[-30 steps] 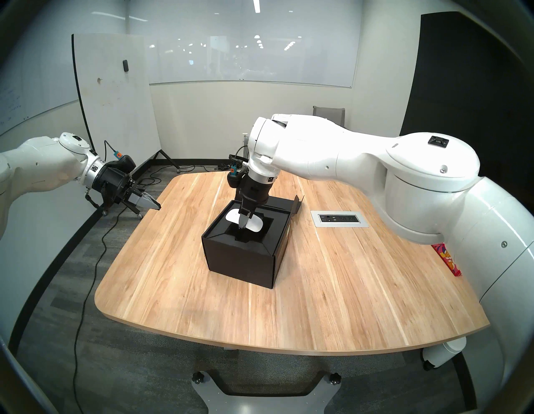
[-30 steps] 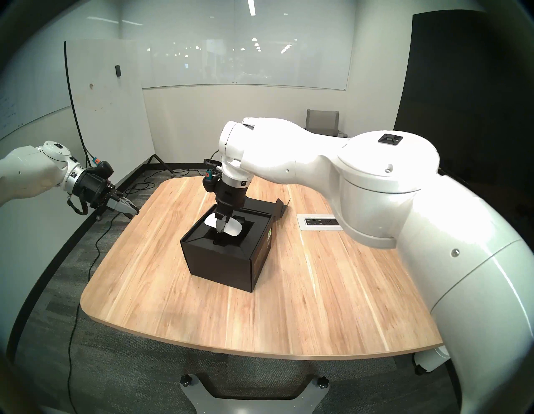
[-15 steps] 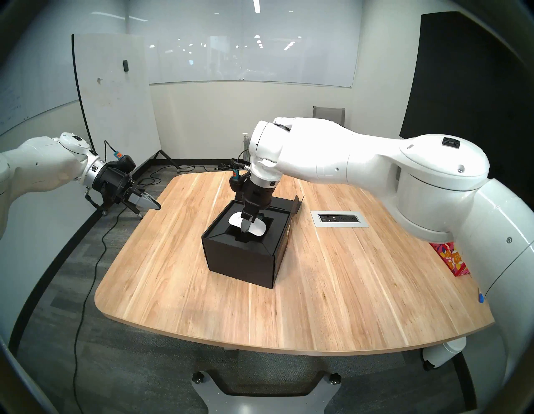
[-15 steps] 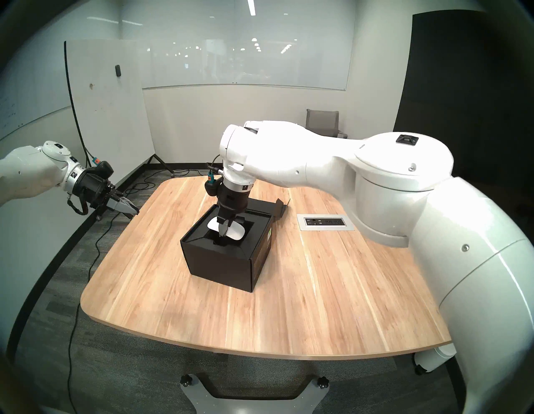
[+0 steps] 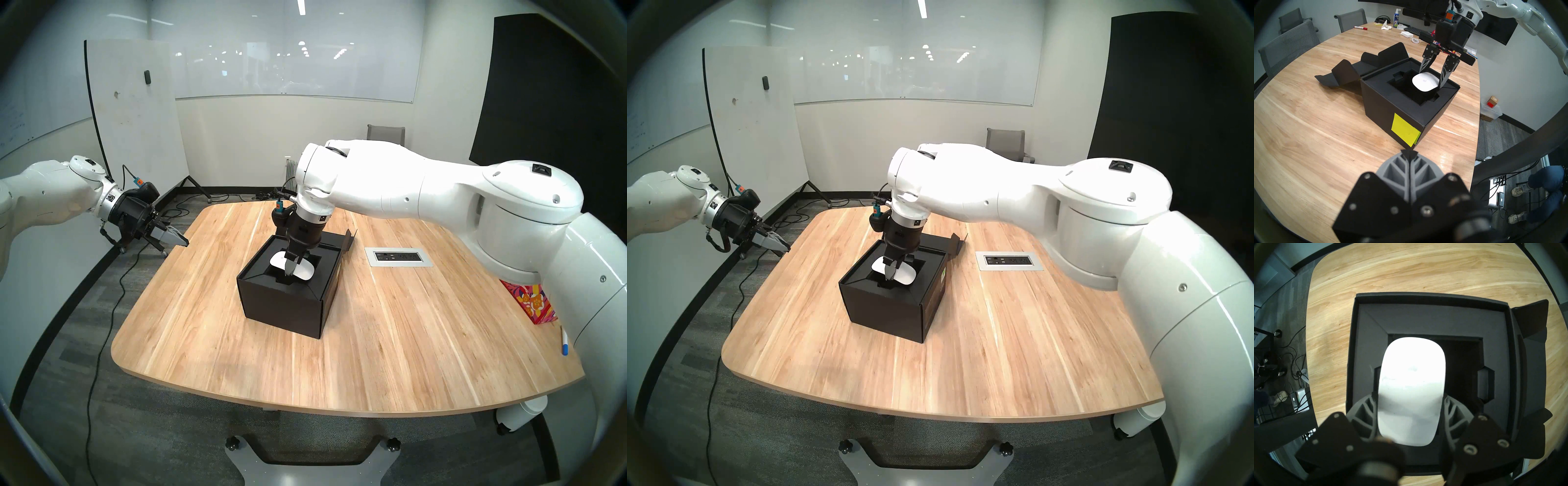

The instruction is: Open the box and place the mouse inside

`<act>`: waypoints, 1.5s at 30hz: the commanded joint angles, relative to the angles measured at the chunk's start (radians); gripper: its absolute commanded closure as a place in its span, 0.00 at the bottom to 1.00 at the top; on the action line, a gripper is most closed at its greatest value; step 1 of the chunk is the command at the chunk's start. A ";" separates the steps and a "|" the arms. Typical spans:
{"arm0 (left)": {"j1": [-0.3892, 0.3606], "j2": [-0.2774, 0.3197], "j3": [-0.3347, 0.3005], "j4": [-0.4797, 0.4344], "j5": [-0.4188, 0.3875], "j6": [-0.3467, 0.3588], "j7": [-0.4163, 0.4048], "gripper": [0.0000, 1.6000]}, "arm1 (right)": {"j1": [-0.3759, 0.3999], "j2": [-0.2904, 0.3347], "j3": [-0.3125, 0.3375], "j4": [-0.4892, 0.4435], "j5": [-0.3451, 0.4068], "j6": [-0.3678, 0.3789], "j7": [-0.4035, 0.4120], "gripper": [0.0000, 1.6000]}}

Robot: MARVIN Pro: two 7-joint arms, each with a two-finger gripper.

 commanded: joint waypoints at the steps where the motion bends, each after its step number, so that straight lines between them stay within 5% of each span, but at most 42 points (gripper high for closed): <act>1: -0.022 0.000 -0.004 -0.001 -0.007 0.000 0.000 1.00 | 0.011 0.027 0.024 -0.020 0.008 0.000 -0.022 0.82; 5: -0.022 0.000 -0.003 -0.001 -0.008 0.000 0.000 1.00 | 0.008 0.036 0.031 -0.034 0.012 0.002 -0.039 0.79; 11: -0.022 0.000 -0.003 -0.001 -0.008 0.000 0.000 1.00 | 0.005 0.042 0.037 -0.043 0.014 0.004 -0.061 0.63; 45: -0.023 0.000 -0.001 -0.001 -0.010 0.000 0.000 1.00 | -0.014 0.042 0.049 -0.013 -0.002 -0.089 -0.139 0.63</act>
